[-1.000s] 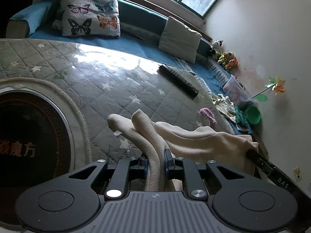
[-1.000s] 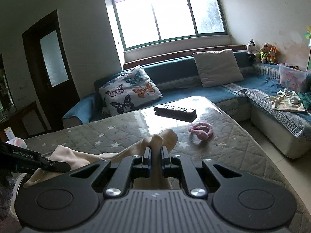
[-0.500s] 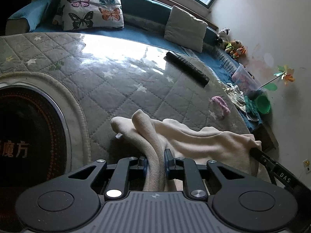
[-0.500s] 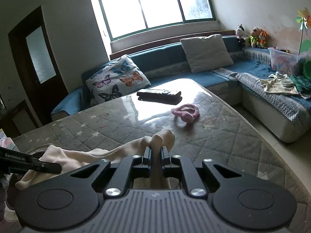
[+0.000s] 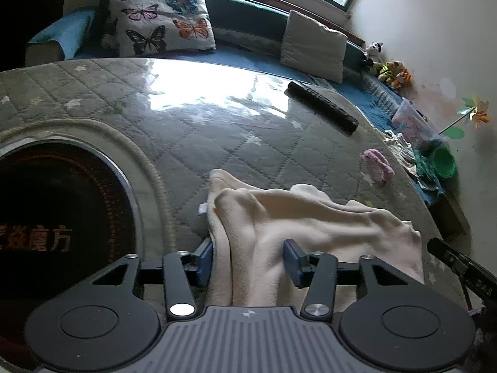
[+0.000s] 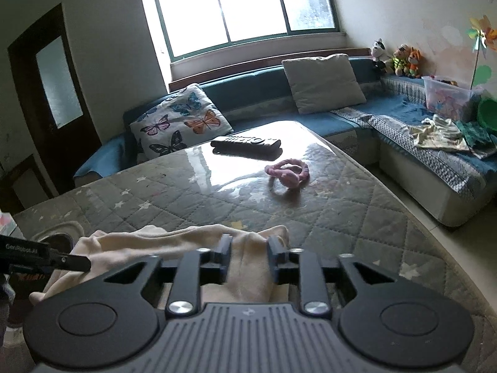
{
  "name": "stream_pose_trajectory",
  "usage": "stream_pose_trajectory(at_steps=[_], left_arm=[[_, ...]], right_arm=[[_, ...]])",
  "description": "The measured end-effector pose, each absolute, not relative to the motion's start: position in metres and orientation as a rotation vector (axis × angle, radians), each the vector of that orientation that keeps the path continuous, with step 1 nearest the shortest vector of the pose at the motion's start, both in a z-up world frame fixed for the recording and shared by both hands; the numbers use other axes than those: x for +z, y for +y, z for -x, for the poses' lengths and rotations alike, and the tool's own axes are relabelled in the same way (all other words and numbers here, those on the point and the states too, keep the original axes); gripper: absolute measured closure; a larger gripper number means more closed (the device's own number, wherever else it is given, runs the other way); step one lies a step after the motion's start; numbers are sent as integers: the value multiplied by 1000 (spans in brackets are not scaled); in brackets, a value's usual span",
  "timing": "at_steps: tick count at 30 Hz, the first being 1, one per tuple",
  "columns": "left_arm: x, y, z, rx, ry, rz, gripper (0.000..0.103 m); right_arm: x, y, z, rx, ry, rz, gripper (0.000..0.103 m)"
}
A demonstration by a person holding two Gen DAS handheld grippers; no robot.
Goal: Fold clothes
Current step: 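Lower the shirt bundle onto the table and open both tools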
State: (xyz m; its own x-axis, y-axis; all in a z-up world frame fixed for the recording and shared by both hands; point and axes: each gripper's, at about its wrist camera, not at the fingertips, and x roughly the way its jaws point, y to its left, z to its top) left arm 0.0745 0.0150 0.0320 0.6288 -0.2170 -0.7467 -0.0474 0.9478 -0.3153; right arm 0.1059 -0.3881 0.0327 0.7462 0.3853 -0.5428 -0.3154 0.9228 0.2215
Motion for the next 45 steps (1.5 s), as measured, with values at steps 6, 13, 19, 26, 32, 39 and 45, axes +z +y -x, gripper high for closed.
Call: stream_pose_trajectory(at_steps=[6, 13, 19, 26, 32, 39, 45], left_arm=[[34, 20, -66, -65, 870, 291, 36], [33, 14, -51, -54, 854, 231, 26], [31, 13, -46, -37, 844, 195, 24], [27, 13, -43, -27, 846, 168, 23], [21, 13, -41, -23, 851, 154, 21], [18, 12, -36, -1, 831, 115, 9], [16, 10, -32, 14, 814, 79, 1]], right_arm=[[35, -376, -92, 423, 621, -81, 50], [32, -356, -75, 451, 623, -11, 47], [26, -343, -65, 456, 635, 57, 47], [17, -336, -64, 395, 650, 159, 39], [13, -340, -63, 366, 658, 165, 32], [11, -347, -61, 323, 661, 151, 15], [10, -350, -58, 305, 661, 152, 6]])
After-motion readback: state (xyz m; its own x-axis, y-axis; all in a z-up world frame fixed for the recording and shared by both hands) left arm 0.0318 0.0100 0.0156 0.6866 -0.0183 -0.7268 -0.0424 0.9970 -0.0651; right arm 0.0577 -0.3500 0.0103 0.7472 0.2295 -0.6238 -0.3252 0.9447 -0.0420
